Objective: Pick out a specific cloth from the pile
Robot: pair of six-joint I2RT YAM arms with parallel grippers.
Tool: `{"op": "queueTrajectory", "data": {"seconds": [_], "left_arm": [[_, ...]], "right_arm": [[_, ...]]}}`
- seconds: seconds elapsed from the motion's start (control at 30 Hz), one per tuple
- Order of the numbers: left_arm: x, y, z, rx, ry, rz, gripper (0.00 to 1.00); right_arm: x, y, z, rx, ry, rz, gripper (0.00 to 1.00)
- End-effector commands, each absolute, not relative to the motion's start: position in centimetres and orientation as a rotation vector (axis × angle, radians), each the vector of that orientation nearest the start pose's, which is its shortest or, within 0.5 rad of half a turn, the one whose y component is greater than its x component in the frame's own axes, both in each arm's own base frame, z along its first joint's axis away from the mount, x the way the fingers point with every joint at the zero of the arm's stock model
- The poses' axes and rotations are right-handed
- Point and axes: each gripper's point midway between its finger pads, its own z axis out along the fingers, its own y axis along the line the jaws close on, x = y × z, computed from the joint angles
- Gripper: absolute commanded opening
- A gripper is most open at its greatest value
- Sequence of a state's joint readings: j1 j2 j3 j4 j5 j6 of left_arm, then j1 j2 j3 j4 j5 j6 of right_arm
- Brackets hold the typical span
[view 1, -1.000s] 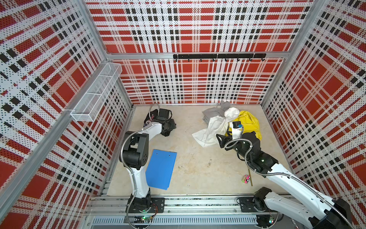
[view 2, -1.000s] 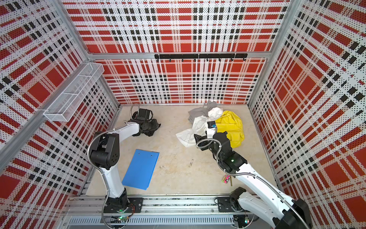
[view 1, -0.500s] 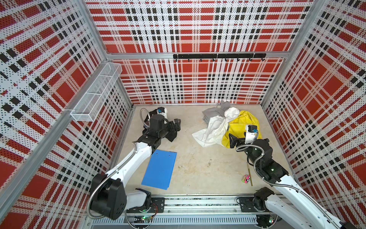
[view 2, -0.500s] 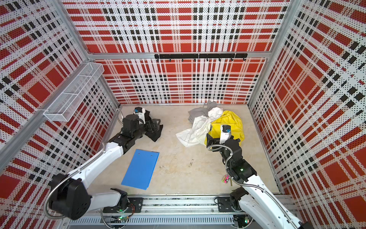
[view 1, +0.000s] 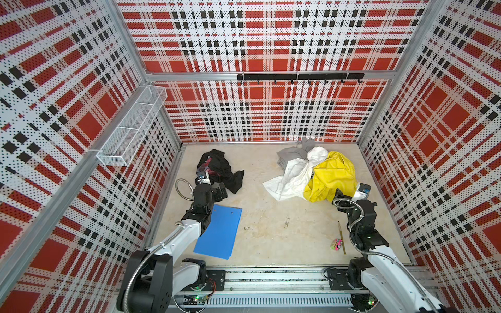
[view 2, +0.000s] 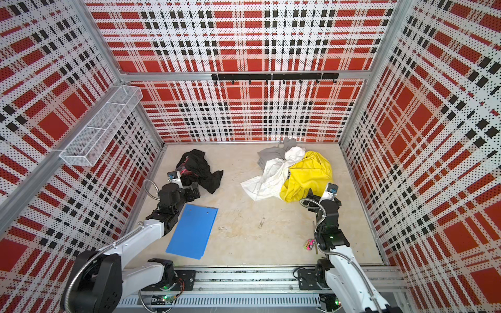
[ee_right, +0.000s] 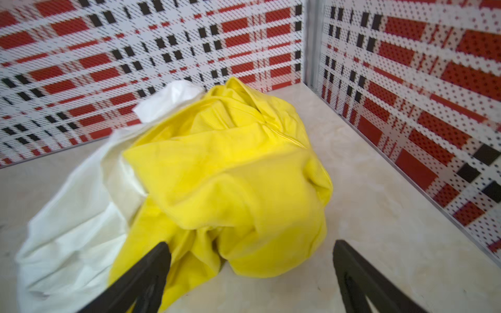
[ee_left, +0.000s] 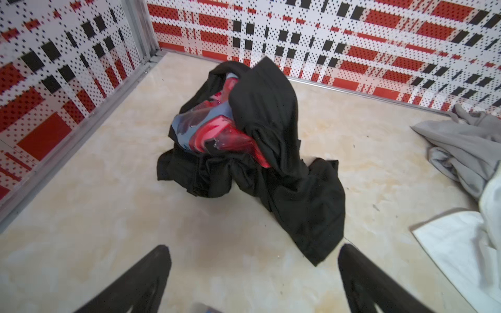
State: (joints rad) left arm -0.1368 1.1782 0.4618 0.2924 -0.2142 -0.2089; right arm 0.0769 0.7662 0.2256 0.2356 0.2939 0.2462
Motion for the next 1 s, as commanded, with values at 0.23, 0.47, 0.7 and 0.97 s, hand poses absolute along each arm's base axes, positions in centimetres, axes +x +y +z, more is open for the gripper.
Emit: {"op": "queueTrajectory", "data": {"seconds": [0.23,0.47,0.7,0.97], "left_arm": [[39.4,-0.7,15.3,-0.035,1.769,0.159,0.99],[39.4,-0.2,14.3,-0.022,1.703,0.148,0.99],[39.1,0.0,13.5,0.002,1.665,0.058,0.99],[39.4,-0.6,13.2,0.056,1.688,-0.062,0.99]], "right_arm": [[34.3,-5.3,16.6,0.302,1.646,-0.164,1.00],[36.0,-4.3,16.8,0.202,1.554,-0.128,1.00],[37.0,-3.4,14.8,0.153,1.571,-0.097,1.00],[38.7,-1.8,13.7,0.054,1.664,-0.092,1.00]]}}
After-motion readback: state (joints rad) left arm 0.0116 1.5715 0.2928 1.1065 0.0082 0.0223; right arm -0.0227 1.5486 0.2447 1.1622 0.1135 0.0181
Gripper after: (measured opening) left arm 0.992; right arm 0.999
